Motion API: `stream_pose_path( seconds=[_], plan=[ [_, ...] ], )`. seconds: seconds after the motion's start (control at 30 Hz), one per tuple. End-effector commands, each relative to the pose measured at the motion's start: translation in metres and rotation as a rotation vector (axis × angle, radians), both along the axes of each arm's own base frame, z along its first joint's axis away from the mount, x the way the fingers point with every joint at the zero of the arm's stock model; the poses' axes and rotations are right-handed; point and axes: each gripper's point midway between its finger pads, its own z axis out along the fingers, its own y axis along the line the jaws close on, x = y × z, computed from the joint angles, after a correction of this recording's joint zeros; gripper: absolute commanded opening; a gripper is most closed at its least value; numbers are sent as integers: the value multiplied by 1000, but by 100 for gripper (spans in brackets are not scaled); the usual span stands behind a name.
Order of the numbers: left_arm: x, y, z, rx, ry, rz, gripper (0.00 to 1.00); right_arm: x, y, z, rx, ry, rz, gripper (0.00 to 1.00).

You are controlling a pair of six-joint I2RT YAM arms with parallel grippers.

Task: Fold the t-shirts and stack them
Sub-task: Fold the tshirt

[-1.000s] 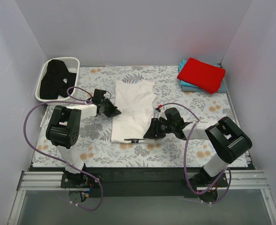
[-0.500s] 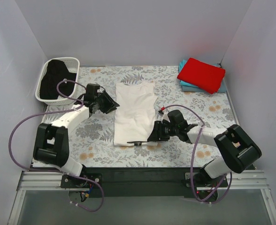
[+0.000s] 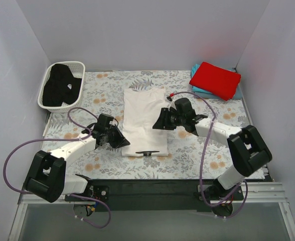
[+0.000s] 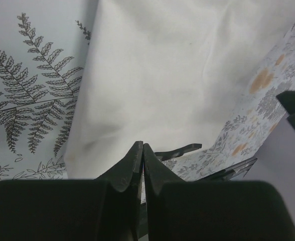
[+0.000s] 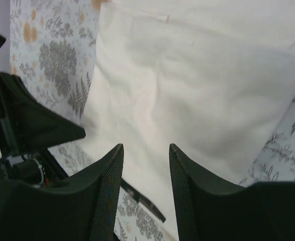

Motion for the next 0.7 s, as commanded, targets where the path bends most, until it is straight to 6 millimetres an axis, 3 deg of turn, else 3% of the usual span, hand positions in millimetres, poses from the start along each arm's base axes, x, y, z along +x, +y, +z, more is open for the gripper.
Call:
stream_pose_path(
  seconds=[0.0, 0.17, 0.27, 0.33, 0.43, 0.5, 0.67],
  plan=[
    [-1, -2, -1, 4, -3, -1, 1, 40, 6, -4, -14, -34, -29, 48],
    [-14, 9, -26, 62, 62, 17, 0, 77, -6, -33, -51, 6, -93, 46],
    [-22, 14, -39, 91, 96, 21, 0, 89, -24, -63, -73, 67, -137, 45],
    [-26, 17, -45, 105, 114, 24, 0, 90, -28, -70, -60, 91, -140, 44],
    [-32, 19, -50, 114, 126, 15, 0, 86, -26, -69, -36, 103, -107, 44],
    [-32, 20, -48, 119, 116, 16, 0, 84, -27, -58, -22, 83, -103, 45],
    [-21, 17, -18, 103, 58, 9, 3, 58, -37, -29, -29, 54, -82, 48]
  ],
)
